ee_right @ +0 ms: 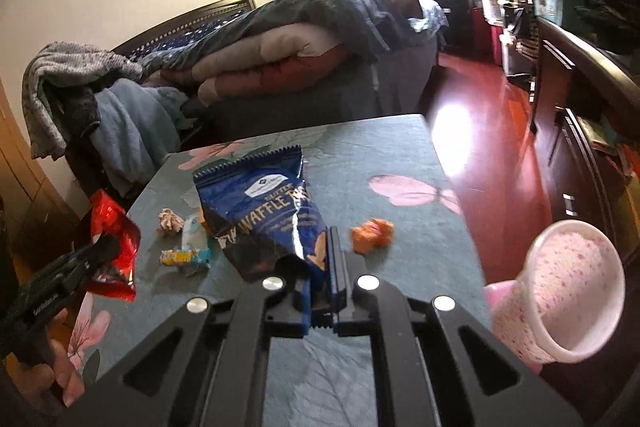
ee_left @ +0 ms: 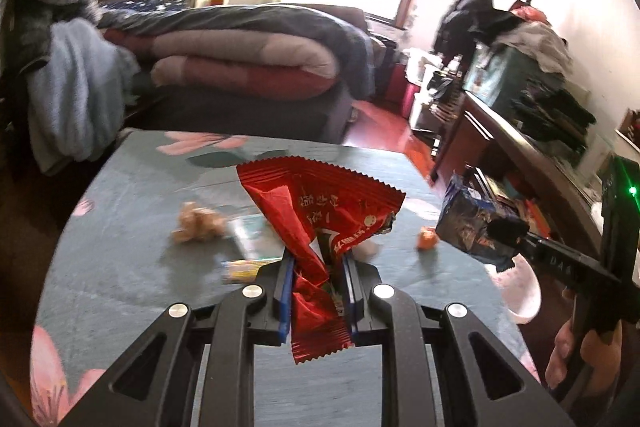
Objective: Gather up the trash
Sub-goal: 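Carry both bags to the wastebasket and open both tools to drop them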
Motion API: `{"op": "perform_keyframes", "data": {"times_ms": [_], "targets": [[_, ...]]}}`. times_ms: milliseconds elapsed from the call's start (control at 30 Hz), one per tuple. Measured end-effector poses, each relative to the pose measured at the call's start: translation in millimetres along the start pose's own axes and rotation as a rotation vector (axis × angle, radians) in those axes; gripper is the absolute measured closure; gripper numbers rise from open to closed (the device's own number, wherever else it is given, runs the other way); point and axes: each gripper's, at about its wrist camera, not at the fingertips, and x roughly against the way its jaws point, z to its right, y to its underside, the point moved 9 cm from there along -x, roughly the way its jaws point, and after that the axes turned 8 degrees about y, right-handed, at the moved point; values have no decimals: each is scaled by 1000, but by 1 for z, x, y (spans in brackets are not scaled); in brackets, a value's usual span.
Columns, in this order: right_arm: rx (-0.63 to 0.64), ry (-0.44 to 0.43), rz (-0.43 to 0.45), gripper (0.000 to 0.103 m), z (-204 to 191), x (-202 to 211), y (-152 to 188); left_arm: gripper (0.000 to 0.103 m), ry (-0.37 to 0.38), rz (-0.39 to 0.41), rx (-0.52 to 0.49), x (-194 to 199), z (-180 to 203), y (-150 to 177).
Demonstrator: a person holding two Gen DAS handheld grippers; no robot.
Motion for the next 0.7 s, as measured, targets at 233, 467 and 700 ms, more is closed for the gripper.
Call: {"op": "perform_keyframes", "data": {"times_ms": [233,467,700], "targets": [[-71,113,25,92,72,34,16,82,117,-28,-92,-28,77,-4],[-171,212,32,91,154,56,36,82,233,-72,-192,-64,161,-1],[-248,318,51,91,225,72,48,82,351,-126,-265,-105,238,3]]}}
